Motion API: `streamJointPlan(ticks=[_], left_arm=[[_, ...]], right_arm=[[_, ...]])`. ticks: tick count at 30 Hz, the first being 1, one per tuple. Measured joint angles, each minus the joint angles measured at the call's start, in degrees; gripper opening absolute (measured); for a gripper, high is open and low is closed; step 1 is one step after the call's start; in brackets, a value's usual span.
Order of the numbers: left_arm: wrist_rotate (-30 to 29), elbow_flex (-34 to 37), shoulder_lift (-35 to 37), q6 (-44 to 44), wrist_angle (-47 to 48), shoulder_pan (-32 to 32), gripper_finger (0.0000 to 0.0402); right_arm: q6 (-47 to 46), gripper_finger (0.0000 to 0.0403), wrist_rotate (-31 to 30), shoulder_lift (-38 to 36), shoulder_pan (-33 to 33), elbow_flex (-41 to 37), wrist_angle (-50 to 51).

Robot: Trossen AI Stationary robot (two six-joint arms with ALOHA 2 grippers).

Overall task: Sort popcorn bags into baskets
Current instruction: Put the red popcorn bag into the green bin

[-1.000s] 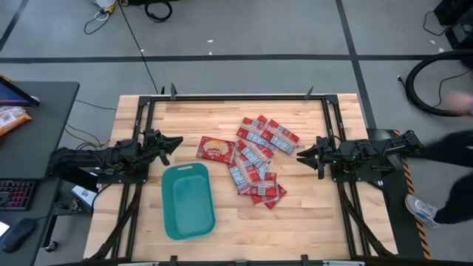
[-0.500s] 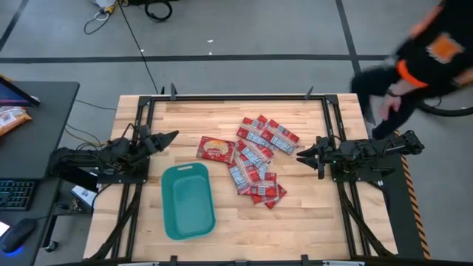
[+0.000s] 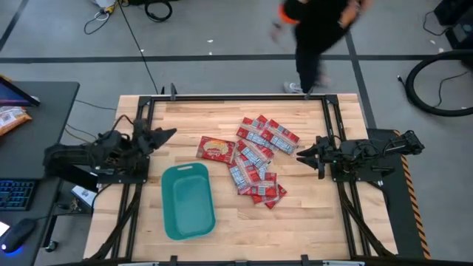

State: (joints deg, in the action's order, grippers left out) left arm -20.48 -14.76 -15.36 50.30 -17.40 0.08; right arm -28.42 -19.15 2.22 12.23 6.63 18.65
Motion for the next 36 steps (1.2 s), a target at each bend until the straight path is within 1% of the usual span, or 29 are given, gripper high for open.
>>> streamJointPlan(ticks=[2,4,6,10,13,15,18,21,23,26,29,33,36], left_arm=[[-1.48,-3.16,-4.1,-1.26,-0.11,0.02,0.0039],[-1.4,-5.64,-8.18,-3.44,0.05,0.02,0.0039],[-0.69,-7.45,-12.3,-5.22,0.19,0.02,0.0039],[-1.06,-9.58,-20.41,-2.73,0.18,0.0,0.0039],[-1.24,-10.85,-26.07,-0.47,-0.02,-0.49,0.0039],[-1.32,-11.46,-29.89,0.06,-2.76,-0.94,0.0039],[-1.28,-12.81,-35.41,-0.38,-8.16,-1.19,0.0039],[-1.36,-15.56,-40.09,-2.09,-9.73,-1.65,0.0039],[-1.37,-17.65,-42.95,-3.7,-9.71,-1.66,0.0039],[-1.35,-21.07,-47.14,-5.33,-9.75,-1.68,0.0044],[-1.37,-24.36,-50.8,-7.07,-9.71,-1.64,0.0069],[-1.36,-28.43,-54.96,-7.56,-8.96,-1.45,0.0128],[0.89,-31.58,-57.39,-7.83,-4.97,-1.38,0.0172]], right_arm=[[0.09,0.0128,-4.35,0.0,-0.04,-0.02,-0.32],[0.12,0.0128,-8.52,0.0,-0.04,-0.02,-1.92],[0.11,0.0128,-11.17,0.0,-0.04,-0.02,-4.02],[0.11,0.0128,-11.27,0.02,-0.04,-0.02,-10.7],[0.11,0.0128,-11.29,0.02,-0.04,-0.02,-18.03],[0.11,0.0128,-11.57,0.01,-0.04,-0.02,-23.5],[0.11,0.0128,-13.51,0.02,-0.04,-0.02,-30.16],[0.07,0.0128,-16.12,0.02,-0.04,-0.02,-34.2],[-0.68,0.0128,-15.71,0.02,-0.04,-0.02,-36.48],[-4.48,0.0128,-14.01,0.02,-0.04,-0.02,-37.68],[-7.68,0.0128,-11.93,0.02,-0.04,-0.02,-37.76],[-8.5,0.0128,-7.33,0.79,-0.04,-0.02,-38.04],[-10.22,0.0128,-5.75,2.12,-0.04,-0.01,-37.98]])
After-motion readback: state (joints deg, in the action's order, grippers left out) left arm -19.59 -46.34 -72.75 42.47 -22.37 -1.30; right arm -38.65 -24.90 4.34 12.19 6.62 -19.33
